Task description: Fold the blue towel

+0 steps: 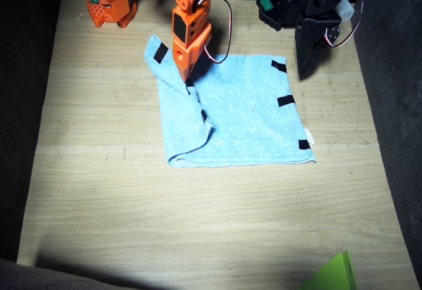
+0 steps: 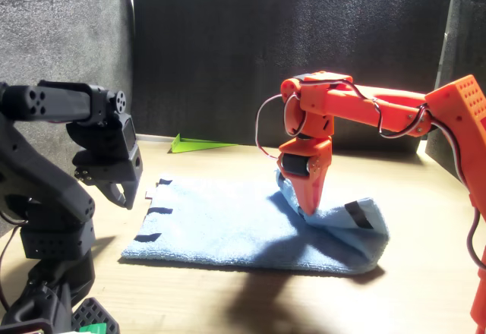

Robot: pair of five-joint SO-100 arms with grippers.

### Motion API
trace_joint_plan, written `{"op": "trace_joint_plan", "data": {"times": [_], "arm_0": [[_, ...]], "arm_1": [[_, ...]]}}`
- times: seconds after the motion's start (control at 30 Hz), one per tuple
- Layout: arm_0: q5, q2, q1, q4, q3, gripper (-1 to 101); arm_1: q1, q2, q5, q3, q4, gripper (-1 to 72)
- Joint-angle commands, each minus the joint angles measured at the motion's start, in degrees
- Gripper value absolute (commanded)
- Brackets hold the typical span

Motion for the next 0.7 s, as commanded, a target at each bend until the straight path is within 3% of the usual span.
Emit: {"op": "trace_joint_plan", "data": {"times": [0.0, 0.17, 0.27, 0.37, 0.67], "arm_0": [[0.62, 1.32, 0.44, 0.44, 0.53, 0], [0.70, 1.32, 0.53, 0.44, 0.53, 0], [0.79, 1.41, 0.53, 0.44, 0.62, 0], [0.79, 1.41, 0.62, 0.35, 0.62, 0], [0.00, 1.58, 1.14, 0.18, 0.88, 3]], "arm_1": [[2.55, -0.53, -0.35, -2.11, 1.05, -0.1], [3.87, -2.20, -3.87, -2.37, 1.05, -0.1], [4.31, -1.93, -5.27, -2.55, 1.14, 12.5], [5.01, -1.32, -6.86, -2.46, 1.14, 17.6], [6.24, 6.59, -9.23, -2.55, 1.23, 17.7]]}}
